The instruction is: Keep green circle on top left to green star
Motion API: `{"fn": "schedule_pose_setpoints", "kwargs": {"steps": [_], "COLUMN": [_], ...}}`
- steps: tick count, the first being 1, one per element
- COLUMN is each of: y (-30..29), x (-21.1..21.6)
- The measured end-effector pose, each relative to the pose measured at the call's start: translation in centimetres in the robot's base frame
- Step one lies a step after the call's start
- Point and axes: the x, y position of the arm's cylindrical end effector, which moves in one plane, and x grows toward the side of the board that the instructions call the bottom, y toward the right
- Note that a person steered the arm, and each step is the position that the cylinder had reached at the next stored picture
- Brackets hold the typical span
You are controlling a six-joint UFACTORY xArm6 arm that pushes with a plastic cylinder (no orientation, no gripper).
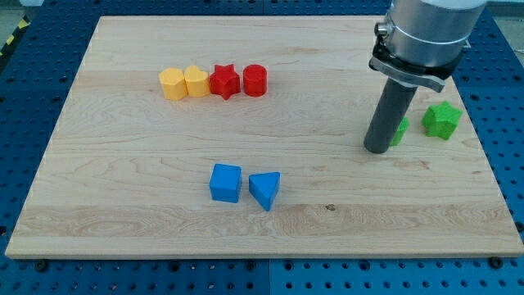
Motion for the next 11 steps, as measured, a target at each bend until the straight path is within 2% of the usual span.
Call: {"fn": "schedule_pose_setpoints", "kwargs": {"steps": [1,2,3,4,6,7,8,9,11], "y": [0.0,0.0,0.7,0.7,0.7,1.0,2.4,3.6,2.0], "x": [-2.4,1.4,2.8,-2.5,-3.3,-1.0,-1.4,-4.6,-5.5]}}
